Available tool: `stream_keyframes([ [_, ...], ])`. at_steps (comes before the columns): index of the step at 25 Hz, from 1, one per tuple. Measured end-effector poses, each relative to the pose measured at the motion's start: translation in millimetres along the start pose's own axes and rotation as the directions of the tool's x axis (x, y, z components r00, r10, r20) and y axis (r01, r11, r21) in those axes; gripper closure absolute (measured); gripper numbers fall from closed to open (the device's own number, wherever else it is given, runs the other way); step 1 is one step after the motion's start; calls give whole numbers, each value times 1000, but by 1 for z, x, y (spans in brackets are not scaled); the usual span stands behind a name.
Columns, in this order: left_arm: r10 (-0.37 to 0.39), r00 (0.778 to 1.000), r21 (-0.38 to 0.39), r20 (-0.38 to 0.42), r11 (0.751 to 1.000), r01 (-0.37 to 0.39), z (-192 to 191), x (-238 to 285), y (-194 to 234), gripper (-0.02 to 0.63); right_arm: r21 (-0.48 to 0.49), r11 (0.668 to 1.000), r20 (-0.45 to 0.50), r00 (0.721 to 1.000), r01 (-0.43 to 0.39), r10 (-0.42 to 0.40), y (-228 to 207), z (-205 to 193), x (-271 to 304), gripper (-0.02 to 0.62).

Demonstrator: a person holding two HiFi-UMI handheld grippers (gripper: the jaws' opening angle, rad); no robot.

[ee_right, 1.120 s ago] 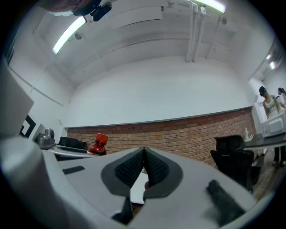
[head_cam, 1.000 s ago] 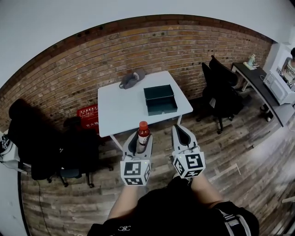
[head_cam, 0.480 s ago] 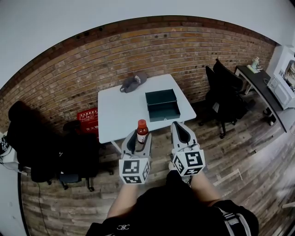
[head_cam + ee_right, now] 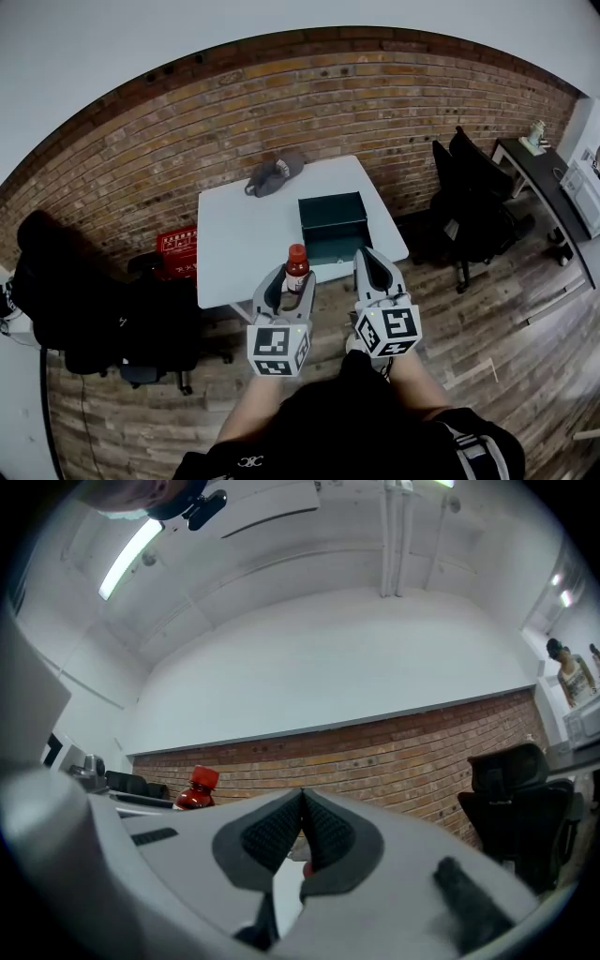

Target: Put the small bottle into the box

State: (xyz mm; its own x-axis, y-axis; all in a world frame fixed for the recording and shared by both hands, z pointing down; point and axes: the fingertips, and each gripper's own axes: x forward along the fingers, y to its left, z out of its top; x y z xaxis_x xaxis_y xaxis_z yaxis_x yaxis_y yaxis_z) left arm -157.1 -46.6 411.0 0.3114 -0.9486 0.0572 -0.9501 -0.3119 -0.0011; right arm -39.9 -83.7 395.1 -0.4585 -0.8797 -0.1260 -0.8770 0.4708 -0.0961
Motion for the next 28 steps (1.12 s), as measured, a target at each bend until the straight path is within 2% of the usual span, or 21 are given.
stream_keyframes([
  [11,-1,1000,7,-20,1000,1,7,90,9,396,52,999,-22,1000,5,-4,-62,-14,69,569],
  [28,64,994,-19,-91,998,-66,6,223,15,396,90,992,-71,993,-85,91,-154,-21,170,569],
])
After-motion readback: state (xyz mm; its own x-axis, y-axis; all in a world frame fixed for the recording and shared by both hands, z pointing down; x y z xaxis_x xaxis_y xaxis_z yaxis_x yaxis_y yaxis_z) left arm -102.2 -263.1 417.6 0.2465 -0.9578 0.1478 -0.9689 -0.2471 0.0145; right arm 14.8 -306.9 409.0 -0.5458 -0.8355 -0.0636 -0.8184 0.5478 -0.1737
